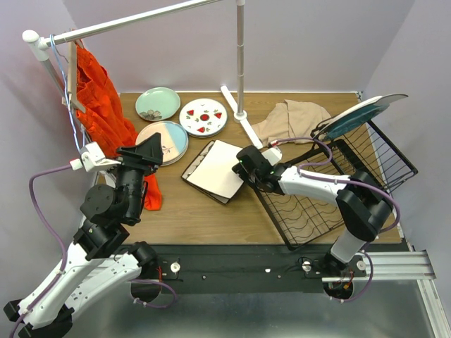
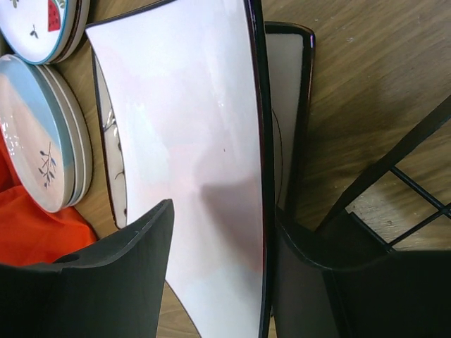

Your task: Unload the plates from the dish rack

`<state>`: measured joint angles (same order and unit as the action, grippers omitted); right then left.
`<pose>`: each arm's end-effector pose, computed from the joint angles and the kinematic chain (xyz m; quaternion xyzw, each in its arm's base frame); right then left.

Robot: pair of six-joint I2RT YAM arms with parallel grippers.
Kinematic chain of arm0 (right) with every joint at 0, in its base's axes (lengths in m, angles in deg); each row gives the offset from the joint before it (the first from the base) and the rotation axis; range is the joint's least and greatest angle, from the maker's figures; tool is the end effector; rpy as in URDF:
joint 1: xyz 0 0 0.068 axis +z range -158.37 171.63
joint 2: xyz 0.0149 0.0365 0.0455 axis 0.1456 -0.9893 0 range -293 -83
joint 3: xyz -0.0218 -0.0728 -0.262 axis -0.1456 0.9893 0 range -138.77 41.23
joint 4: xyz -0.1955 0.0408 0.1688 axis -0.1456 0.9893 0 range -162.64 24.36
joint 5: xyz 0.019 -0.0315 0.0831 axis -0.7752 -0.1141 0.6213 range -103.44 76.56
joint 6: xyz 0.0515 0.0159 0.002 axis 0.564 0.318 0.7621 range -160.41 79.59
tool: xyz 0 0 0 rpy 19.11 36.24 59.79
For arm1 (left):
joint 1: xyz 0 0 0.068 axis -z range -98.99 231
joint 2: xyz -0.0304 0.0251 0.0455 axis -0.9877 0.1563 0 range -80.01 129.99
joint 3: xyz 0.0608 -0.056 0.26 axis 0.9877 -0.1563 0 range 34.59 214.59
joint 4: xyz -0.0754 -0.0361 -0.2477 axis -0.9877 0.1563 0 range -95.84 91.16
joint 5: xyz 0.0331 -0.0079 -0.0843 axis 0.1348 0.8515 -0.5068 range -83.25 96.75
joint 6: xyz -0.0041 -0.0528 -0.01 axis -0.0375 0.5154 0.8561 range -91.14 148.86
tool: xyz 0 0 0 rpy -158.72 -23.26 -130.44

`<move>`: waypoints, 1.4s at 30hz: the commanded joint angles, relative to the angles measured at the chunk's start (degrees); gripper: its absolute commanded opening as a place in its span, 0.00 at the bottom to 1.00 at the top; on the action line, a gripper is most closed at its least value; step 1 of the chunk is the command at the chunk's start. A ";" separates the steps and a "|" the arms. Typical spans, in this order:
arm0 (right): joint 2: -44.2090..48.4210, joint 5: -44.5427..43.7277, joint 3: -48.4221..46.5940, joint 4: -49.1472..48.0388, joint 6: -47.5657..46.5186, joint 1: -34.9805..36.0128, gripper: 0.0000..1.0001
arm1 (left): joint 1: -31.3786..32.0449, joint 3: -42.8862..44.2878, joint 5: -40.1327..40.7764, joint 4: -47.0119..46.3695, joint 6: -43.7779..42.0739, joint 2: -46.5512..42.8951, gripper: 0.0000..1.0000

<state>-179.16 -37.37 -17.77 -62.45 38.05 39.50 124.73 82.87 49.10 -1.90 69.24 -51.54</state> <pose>0.2469 0.2514 0.1975 0.3131 0.8592 0.2303 0.3329 0.0850 -0.0480 0.4062 -0.2716 0.5702 -0.3367 0.6983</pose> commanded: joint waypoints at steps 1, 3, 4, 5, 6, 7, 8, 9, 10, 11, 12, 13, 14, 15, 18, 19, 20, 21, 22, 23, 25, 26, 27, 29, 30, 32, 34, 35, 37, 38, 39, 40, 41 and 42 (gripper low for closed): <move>-0.78 -0.69 -1.82 0.61 0.47 0.02 0.60 | -0.04 -0.72 -0.16 -0.87 0.31 -0.26 0.64; -0.87 -0.69 -1.55 0.70 0.65 -0.07 0.60 | -0.04 -0.90 -0.25 -1.04 0.40 -0.26 0.64; -0.96 -0.69 -1.38 0.70 0.65 -0.07 0.60 | -0.04 -0.90 -0.25 -1.22 0.40 -0.17 0.64; -1.13 -0.69 -1.29 0.70 0.65 -0.07 0.60 | -0.04 -0.90 -0.34 -1.13 0.40 -0.08 0.64; -1.31 -0.60 -1.55 0.70 0.56 -0.07 0.60 | -0.04 -0.90 -0.34 -1.13 0.40 -0.08 0.64; -1.57 -0.34 -1.73 0.70 0.38 -0.07 0.60 | -0.04 -0.90 -0.34 -1.22 0.40 0.01 0.64; -1.84 -0.16 -1.99 0.70 0.21 0.02 0.60 | -0.04 -0.90 -0.34 -1.22 0.40 0.01 0.64; -2.01 -0.07 -2.25 0.62 -0.05 -0.06 0.60 | -0.04 -0.72 -0.34 -1.22 0.40 0.01 0.64; -2.28 0.02 -2.43 0.70 -0.41 0.02 0.60 | -0.04 -0.64 -0.34 -1.22 0.31 0.09 0.64; -2.45 0.02 -2.61 0.62 -0.50 -0.06 0.60 | -0.04 -0.63 -0.34 -1.13 0.23 -0.08 0.64; -2.63 0.02 -2.70 0.70 -0.50 -0.07 0.60 | -0.04 -0.72 -0.25 -1.13 0.22 -0.08 0.64; -2.72 0.10 -2.70 0.70 -0.41 -0.07 0.60 | -0.04 -0.64 -0.25 -1.13 0.22 -0.17 0.64; -3.15 0.19 -2.87 0.70 -0.41 -0.15 0.61 | -0.04 -0.72 -0.25 -1.13 0.31 -0.08 0.64; -3.42 0.45 -2.96 0.70 -0.41 -0.15 0.61 | -0.04 -0.64 -0.25 -1.22 0.31 -0.17 0.64; -4.21 1.07 -3.22 0.70 -0.50 -0.15 0.63 | -0.04 -0.72 -0.25 -1.13 0.31 -0.08 0.64; -4.30 1.07 -3.31 0.79 -0.32 -0.15 0.63 | -0.04 -0.81 -0.34 -1.13 0.31 0.01 0.64; -4.30 1.07 -3.14 0.79 -0.06 -0.07 0.63 | -0.04 -0.90 -0.25 -1.13 0.40 -0.08 0.64; -4.39 1.07 -3.14 0.88 0.03 -0.15 0.63 | -0.04 -0.90 -0.25 -1.13 0.31 -0.08 0.64; -4.47 1.16 -3.14 0.88 0.29 -0.24 0.63 | -0.13 -0.81 -0.25 -1.13 0.31 -0.08 0.64; -4.56 1.33 -3.31 0.96 0.29 -0.24 0.63 | -0.04 -0.72 -0.16 -1.22 0.31 -0.08 0.64; -5.00 1.60 -3.66 1.31 0.47 -0.33 0.64 | -0.13 -0.72 -0.16 -1.13 0.31 -0.08 0.64; -5.09 1.60 -3.75 1.49 0.56 -0.24 0.64 | -0.13 -0.81 -0.16 -1.22 0.23 -0.08 0.64; -5.18 1.51 -3.84 1.49 0.56 -0.33 0.65 | -0.04 -0.72 -0.16 -1.13 0.22 -0.08 0.64; -5.70 2.03 -4.27 1.76 0.56 -0.42 0.65 | -0.04 -0.72 -0.07 -1.22 0.14 -0.25 0.64; -5.97 2.21 -4.45 1.84 0.47 -0.50 0.65 | -0.04 -0.72 -0.07 -1.13 0.05 -0.17 0.64; -6.50 2.47 -5.07 2.46 0.64 -0.42 0.65 | -0.04 -0.72 0.10 -1.04 -0.04 -0.43 0.64; -6.67 2.65 -5.16 2.72 1.00 -0.59 0.65 | -0.04 -0.64 0.19 -1.04 -0.21 -0.43 0.64; -6.85 2.83 -5.33 2.72 1.00 -0.59 0.65 | -0.04 -0.55 0.19 -1.04 -0.39 -0.43 0.64; -6.94 3.09 -5.86 3.07 0.82 -0.59 0.65 | -0.04 -0.37 0.28 -1.04 -0.48 -0.26 0.64; -7.02 3.35 -5.95 3.25 0.82 -0.59 0.65 | -0.13 -0.28 0.28 -1.04 -0.57 -0.17 0.64; -7.02 3.27 -6.30 3.43 0.82 -0.59 0.65 | -0.04 -0.46 0.37 -1.04 -0.57 -0.17 0.64; -7.02 3.36 -6.47 3.95 1.00 -0.59 0.65 | -0.04 -0.46 0.37 -1.04 -0.48 -0.08 0.64; -7.11 3.36 -6.56 4.22 1.00 -0.59 0.65 | -0.13 -0.37 0.28 -1.04 -0.48 -0.17 0.64; -7.37 3.53 -6.82 4.57 0.91 -0.51 0.65 | -0.04 -0.46 0.19 -1.04 -0.48 -0.17 0.64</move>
<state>-185.37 -35.05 -22.16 -59.87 37.66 38.78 124.73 82.32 49.12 -1.94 69.20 -51.54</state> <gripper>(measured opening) 0.652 0.641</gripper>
